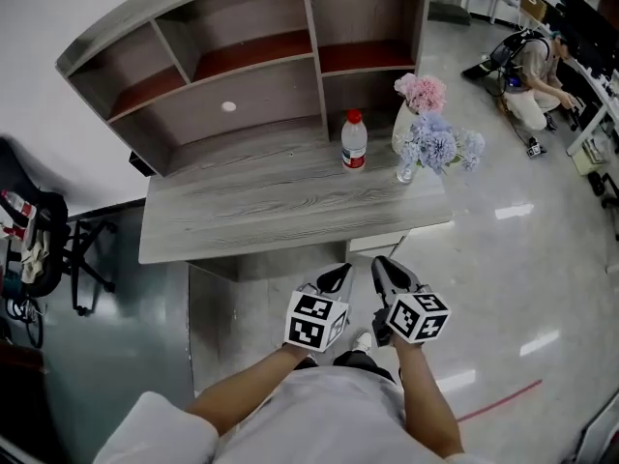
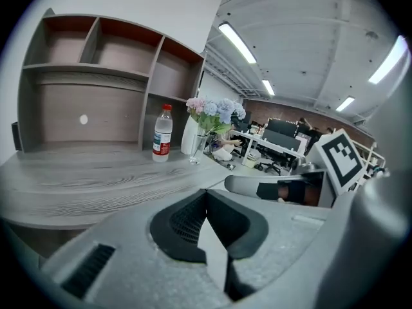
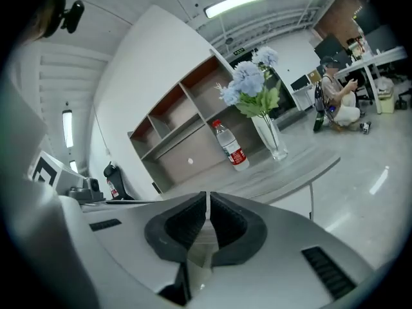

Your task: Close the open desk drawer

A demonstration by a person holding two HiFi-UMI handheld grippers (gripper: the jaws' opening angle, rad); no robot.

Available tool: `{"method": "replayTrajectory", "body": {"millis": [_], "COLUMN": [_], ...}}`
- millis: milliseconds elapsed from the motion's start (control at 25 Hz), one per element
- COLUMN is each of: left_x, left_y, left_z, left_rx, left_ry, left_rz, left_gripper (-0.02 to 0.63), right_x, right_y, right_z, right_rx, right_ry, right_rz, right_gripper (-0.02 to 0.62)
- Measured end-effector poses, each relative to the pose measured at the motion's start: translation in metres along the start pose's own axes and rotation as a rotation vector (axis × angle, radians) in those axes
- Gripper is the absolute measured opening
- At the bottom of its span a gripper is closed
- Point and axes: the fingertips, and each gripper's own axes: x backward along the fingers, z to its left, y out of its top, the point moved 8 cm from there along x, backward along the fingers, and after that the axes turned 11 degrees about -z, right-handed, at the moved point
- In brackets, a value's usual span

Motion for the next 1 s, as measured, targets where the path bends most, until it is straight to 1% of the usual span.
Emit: {"method": "replayTrajectory", "body": {"millis": [200,320,600,800,1000], "left_x": [0.017,0.028,0.056,0.069,0.076], "left_y": [0.009,0.012,0.005,0.002,0.002], "left_z": [-0.002,-0.002,0.001,0.005,0.009], "left_rx": [-0.034,-0.061,-0.072,-0.072,-0.073], "left_ry": [-0.069,-0.115,-0.191,-0.209,-0.206], "left_rz": [-0.024,-0.035,-0.028,-0.024,-0.015], "left_gripper": [0.003,0.003,0.003,0.003,0.003], "right_x": [0.013,0.021,0.04,0.044,0.048], "right_y": [0.0,-0.008,-0.026,-0.03,-0.031], "right_z": [0.043,0.062,0.096,0.113,0.123], "right_rx": [0.092,0.101,0.136,0.168,0.182], "right_ry": [-0.021,-0.066,-0.175,-0.206,-0.217], "right_rz": [-0.014,-0.025,-0.041,-0.064,-0.077], "right_gripper": [0.012,0.002,0.002,0.002,0.002]}}
